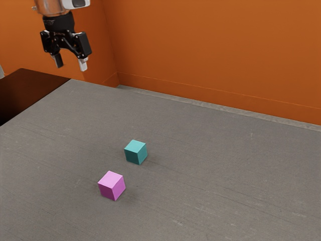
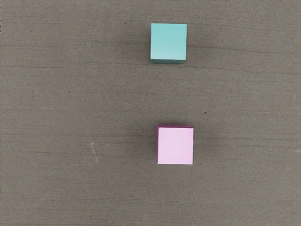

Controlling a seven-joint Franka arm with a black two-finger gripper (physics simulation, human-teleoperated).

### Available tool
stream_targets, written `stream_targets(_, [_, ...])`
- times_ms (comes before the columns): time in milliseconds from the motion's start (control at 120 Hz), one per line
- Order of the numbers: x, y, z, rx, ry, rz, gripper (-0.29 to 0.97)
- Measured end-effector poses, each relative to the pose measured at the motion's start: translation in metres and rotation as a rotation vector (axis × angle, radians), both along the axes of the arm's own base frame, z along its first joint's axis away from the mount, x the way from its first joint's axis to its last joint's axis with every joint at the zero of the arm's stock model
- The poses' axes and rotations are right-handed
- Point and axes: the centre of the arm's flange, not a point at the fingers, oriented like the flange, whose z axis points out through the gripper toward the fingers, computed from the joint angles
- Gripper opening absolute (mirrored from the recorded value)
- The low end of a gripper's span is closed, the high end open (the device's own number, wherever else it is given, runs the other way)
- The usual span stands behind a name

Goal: Pick up the blue block with one arm, and put the blue block on the pink block with one arm

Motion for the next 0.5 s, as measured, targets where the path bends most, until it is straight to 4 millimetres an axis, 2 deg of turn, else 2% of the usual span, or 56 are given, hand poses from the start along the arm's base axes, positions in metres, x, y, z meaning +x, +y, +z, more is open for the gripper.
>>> stream_targets(267, [0.001,0.009,0.001,0.001,-0.003,0.01,0.68])
stream_targets(292, [-0.004,0.01,0.027,0.008,-0.057,0.009,0.68])
stream_targets(333, [-0.025,0.012,0.09,0.036,-0.184,0.01,0.68])
stream_targets(375, [-0.041,0.016,0.124,0.07,-0.247,0.018,0.68])
stream_targets(433, [-0.047,0.019,0.137,0.097,-0.265,0.022,0.68])
stream_targets(467, [-0.045,0.02,0.133,0.105,-0.253,0.021,0.68])
stream_targets(500, [-0.032,0.022,0.115,0.112,-0.209,0.018,0.68])
